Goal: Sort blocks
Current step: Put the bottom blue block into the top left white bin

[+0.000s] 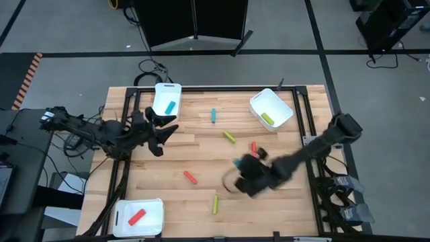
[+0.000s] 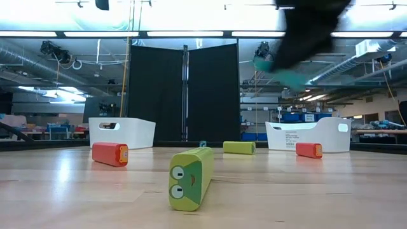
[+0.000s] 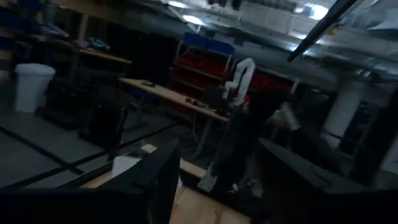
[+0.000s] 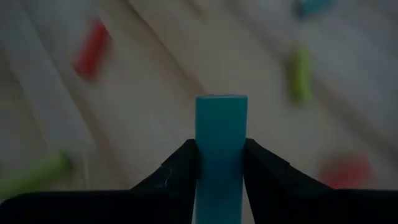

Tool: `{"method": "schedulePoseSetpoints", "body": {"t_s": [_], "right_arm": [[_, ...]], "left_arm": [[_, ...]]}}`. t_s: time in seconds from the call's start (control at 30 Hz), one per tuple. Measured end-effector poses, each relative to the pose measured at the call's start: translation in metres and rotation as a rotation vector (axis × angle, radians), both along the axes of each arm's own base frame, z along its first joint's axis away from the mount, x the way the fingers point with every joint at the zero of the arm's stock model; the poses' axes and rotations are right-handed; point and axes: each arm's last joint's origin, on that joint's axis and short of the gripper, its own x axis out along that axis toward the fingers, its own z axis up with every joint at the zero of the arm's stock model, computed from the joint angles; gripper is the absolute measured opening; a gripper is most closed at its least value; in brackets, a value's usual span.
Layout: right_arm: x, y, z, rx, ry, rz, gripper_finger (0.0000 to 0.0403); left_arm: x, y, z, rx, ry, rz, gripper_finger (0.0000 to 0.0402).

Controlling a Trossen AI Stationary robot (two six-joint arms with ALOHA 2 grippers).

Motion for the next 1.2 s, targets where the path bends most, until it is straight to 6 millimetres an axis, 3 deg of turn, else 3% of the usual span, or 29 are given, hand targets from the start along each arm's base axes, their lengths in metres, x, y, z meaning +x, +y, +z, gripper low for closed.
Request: {"method": "schedulePoseSetpoints", "body": {"t_s": [0.2,0.33,0.53,0.73,0.97,1.2], "right_arm": [[0.067,-0.072,0.02,-0.063,-0.238,0.172,0.0116],[0.096,-0.127,0.032,-0.087,-0.461,0.23,0.0116],[0.132,-0.2,0.015,-0.076,-0.622,0.245,0.0116],[0.179,-0.26,0.003,-0.113,-0.686,0.257,0.0116],[0.23,-0.311,-0.013,-0.119,-0.729,0.255,0.0116],[0.264,-0.324,-0.037,-0.055,-0.738,0.289,0.0134]], "left_arm": [[-0.006,-0.001,0.021,0.027,-0.069,-0.097,0.0213],[-0.013,0.0,0.038,0.051,-0.126,-0.145,0.0213],[-0.025,0.003,0.056,0.085,-0.19,-0.165,0.0213],[-0.035,0.007,0.06,0.085,-0.208,-0.16,0.0213],[-0.037,0.007,0.059,0.081,-0.204,-0.16,0.0213],[-0.036,0.007,0.059,0.08,-0.198,-0.161,0.0213]]}}
